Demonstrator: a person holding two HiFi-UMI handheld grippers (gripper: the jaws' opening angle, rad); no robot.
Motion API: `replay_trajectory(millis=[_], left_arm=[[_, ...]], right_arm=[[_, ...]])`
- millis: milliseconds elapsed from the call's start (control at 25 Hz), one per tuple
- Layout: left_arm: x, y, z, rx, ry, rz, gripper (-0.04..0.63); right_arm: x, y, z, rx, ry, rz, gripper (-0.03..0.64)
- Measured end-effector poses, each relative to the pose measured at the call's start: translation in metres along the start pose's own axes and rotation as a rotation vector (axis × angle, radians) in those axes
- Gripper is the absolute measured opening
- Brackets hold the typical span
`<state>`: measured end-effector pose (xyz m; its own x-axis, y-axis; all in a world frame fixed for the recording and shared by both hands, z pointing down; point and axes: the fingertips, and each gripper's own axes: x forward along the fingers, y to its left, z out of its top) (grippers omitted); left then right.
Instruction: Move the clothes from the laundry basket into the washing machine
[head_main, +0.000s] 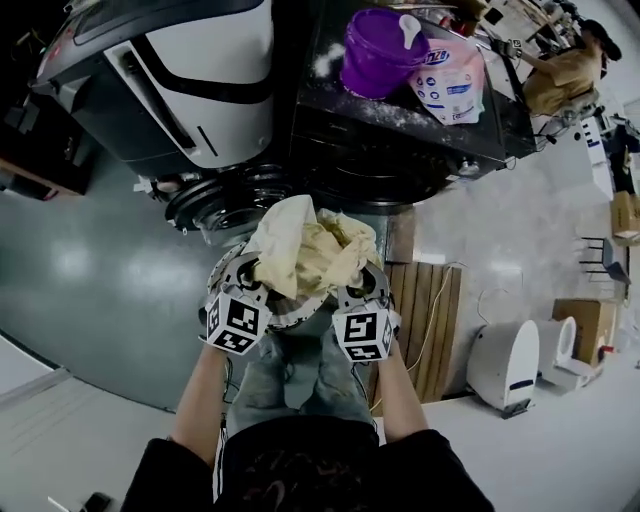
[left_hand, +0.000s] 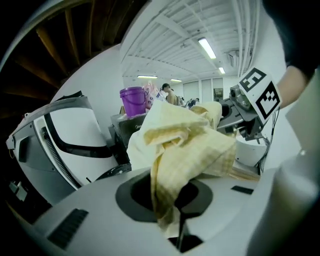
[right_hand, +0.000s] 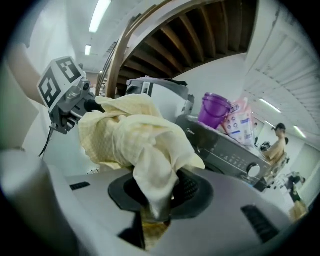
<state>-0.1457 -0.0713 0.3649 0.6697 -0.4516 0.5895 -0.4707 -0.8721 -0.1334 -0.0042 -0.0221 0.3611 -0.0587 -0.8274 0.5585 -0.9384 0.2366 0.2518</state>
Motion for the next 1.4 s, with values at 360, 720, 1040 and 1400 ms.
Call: replay_trajectory(millis=[360, 720, 1040, 1400], left_arm=[[0.010, -0.032, 0.092, 0.102, -0.103, -0.076, 0.054], [0.055, -0.097, 0.163, 0.146, -0.110, -0.092, 0.054], [0.092, -0.156, 0.204, 0.160, -0.088, -0.060, 0.054], [0.108, -0.181, 0.233, 0.121, -0.085, 0.000, 0.054]], right_arm=[[-0.067, -0.075, 0.007, 0.083, -0.039, -0.182, 0.098], [-0.107, -0.166, -0.025, 0.126, -0.070, -0.235, 0.098], [-0.130, -0.234, -0.063, 0.165, -0.107, -0.220, 0.097], [-0.137, -0.275, -0.070, 0.154, -0.149, -0.165, 0.097]])
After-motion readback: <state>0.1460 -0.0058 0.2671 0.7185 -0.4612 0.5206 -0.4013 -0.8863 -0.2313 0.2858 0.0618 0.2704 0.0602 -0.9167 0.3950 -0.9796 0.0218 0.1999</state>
